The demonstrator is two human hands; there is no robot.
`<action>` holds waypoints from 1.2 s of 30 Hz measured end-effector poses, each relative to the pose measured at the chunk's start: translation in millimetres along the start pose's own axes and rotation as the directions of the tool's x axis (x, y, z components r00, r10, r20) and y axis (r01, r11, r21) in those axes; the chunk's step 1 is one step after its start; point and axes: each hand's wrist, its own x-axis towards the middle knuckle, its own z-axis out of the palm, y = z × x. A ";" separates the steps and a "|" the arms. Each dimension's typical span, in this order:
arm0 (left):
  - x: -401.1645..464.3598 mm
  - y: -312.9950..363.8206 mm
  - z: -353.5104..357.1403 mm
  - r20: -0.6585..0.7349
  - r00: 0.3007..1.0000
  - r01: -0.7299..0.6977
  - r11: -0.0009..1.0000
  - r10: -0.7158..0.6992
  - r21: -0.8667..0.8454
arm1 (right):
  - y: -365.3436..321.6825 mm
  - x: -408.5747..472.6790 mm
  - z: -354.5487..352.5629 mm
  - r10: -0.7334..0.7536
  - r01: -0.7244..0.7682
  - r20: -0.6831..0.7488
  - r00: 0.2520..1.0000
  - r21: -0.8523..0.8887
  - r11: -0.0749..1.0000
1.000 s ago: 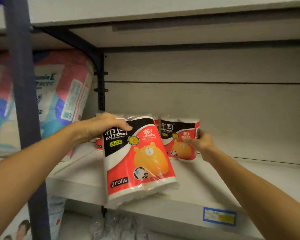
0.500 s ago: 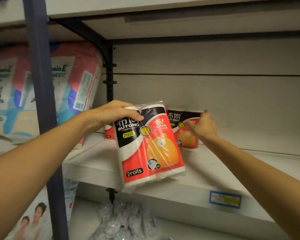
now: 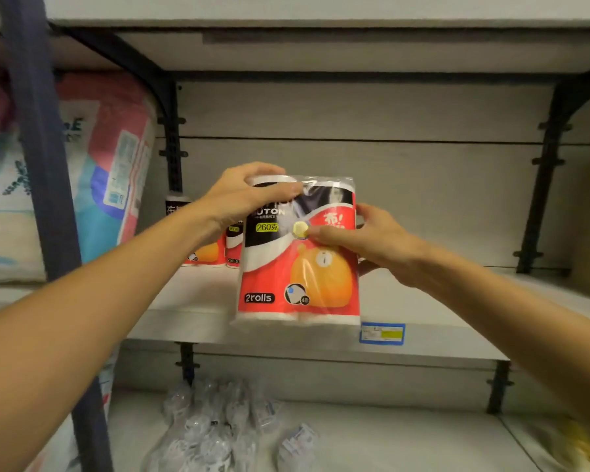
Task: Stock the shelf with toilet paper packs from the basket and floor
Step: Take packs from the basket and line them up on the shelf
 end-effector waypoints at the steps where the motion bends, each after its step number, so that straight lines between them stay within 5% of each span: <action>1: 1.1 0.9 5.0 -0.048 0.999 0.002 0.998 -0.005 -0.055 | 1.4 -0.7 -5.0 0.011 -0.010 -0.055 0.998 0.023 1.000; 4: 2.8 3.2 10.9 -0.109 0.989 0.070 0.957 -0.105 -0.280 | 13.4 4.1 -27.2 0.035 -0.006 -0.255 0.966 0.112 0.994; 11: 0.2 -18.3 19.0 -0.120 0.968 0.193 0.962 -0.218 -0.190 | 78.8 35.7 -94.9 0.074 0.101 -0.609 0.789 0.248 0.964; 21: 23.2 -50.1 55.5 -0.118 0.958 0.258 0.965 -0.262 -0.055 | 147.7 94.2 -118.8 0.183 -0.060 -0.579 0.795 0.225 0.972; 27: 33.2 -62.2 58.2 -0.135 0.948 0.282 0.958 -0.287 -0.056 | 165.4 136.2 -113.8 0.136 -0.128 -0.535 0.833 0.054 0.990; 36: 31.3 -81.6 41.3 -0.175 0.924 0.335 0.940 -0.341 -0.062 | 181.3 164.8 -113.5 0.147 -0.124 -0.476 0.867 0.079 0.989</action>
